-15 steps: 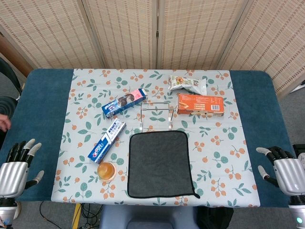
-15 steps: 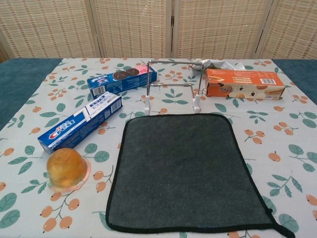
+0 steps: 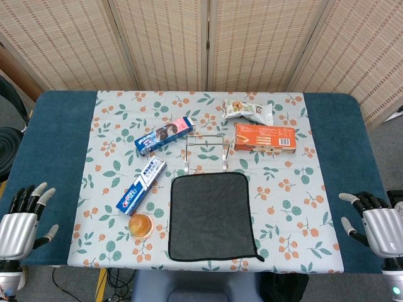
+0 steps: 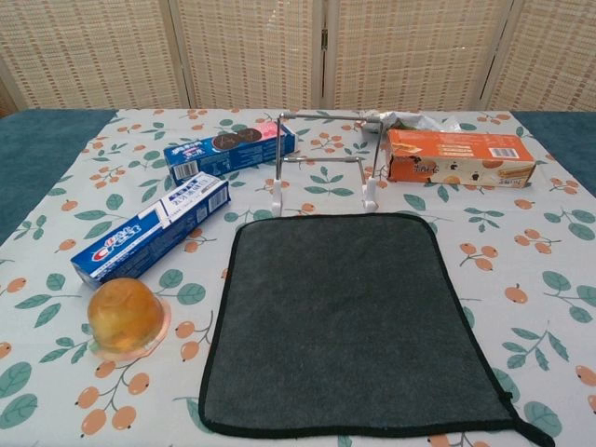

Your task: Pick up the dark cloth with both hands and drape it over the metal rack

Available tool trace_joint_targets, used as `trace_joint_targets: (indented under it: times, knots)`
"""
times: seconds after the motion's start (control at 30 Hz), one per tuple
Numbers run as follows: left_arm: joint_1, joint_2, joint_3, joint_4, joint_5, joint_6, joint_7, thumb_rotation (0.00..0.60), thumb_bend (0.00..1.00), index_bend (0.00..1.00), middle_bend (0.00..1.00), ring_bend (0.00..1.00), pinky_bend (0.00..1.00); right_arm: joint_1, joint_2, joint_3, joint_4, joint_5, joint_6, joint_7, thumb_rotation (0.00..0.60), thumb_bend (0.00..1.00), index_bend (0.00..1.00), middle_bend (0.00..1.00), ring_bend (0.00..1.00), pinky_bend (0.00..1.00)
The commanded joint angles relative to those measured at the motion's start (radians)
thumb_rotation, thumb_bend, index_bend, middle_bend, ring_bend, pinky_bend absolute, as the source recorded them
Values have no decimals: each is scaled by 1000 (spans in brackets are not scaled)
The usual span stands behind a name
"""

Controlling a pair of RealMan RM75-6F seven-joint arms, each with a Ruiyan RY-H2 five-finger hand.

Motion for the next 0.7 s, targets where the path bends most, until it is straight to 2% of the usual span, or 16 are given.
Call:
trace_joint_targets:
  times: [0.03,0.13,0.33,0.43,0.53,0.7]
  knots:
    - [-5,2,1,14,27,5,-24,600,243,141,38,0,0,2,1,3,0,-2,3,-2,600,313,291,366,245,368]
    - [-11,4,4,34,62,12,-47,600,243,156,38,24,21,4,4,9,-3,-4,8,-5,600,313,291,366,245,368]
    - [-39,13,17,69,142,0,-124,600,243,195,61,117,210,9,12,13,-14,-16,14,-1,600,313,291,367,245,368]
    - [-65,23,28,94,198,-18,-159,600,243,204,94,146,257,14,14,10,-18,-32,15,-1,600,313,291,373,257,372]
    - [-92,24,38,120,256,-28,-190,600,243,226,141,187,306,18,15,2,-22,-49,8,-3,600,313,291,403,296,403]
    - [-135,20,59,143,331,-62,-218,600,243,280,311,333,491,27,8,-16,-22,-80,-9,-4,600,314,291,447,379,485]
